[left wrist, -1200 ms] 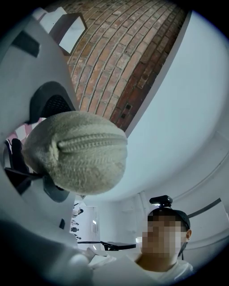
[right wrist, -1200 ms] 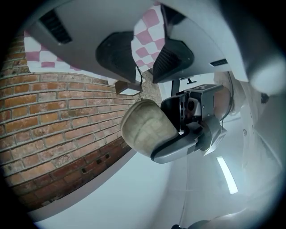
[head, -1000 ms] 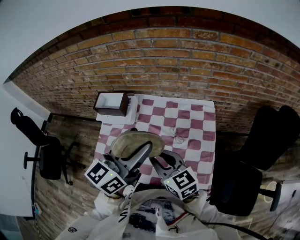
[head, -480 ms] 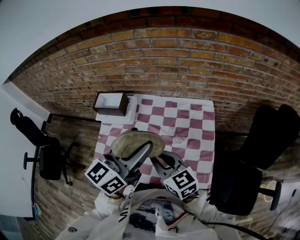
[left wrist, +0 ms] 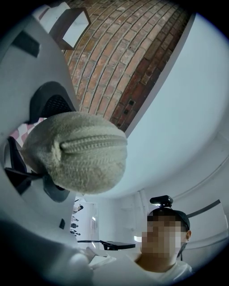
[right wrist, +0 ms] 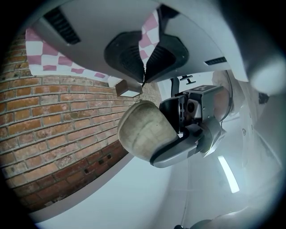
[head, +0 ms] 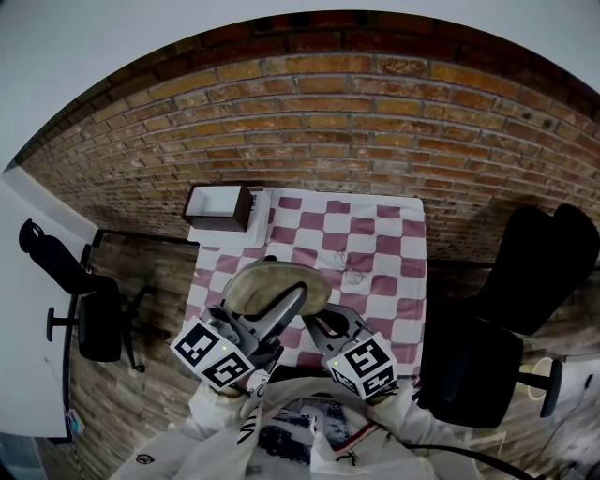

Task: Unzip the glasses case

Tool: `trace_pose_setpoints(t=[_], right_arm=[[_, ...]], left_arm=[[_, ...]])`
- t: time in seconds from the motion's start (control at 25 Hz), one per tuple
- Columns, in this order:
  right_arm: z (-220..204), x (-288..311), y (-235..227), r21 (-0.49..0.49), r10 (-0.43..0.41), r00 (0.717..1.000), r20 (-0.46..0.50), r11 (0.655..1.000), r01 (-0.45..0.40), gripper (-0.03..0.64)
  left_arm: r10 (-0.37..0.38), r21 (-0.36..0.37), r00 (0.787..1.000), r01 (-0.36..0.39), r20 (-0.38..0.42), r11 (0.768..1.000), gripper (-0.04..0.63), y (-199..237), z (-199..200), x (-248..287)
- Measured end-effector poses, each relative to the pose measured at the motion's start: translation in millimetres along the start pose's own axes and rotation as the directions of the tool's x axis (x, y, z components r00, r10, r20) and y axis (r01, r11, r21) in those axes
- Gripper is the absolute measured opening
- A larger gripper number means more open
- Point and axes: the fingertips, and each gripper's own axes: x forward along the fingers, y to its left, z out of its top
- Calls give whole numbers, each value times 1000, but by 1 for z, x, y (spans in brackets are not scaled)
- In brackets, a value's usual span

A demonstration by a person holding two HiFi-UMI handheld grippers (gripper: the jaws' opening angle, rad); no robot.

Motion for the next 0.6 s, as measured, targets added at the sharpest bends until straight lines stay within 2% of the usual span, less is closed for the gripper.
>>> trace_pose_setpoints(t=[0.36, 0.6], right_arm=[[-3, -6, 5, -2, 23, 1000, 0, 1000, -23, 17], [-2, -8, 8, -23, 7, 1000, 0, 1000, -7, 17]], left_arm=[[-6, 0, 1000, 6, -10, 1000, 298, -7, -5, -2], [-21, 10, 1000, 21, 2, 1000, 298, -8, 1, -7]])
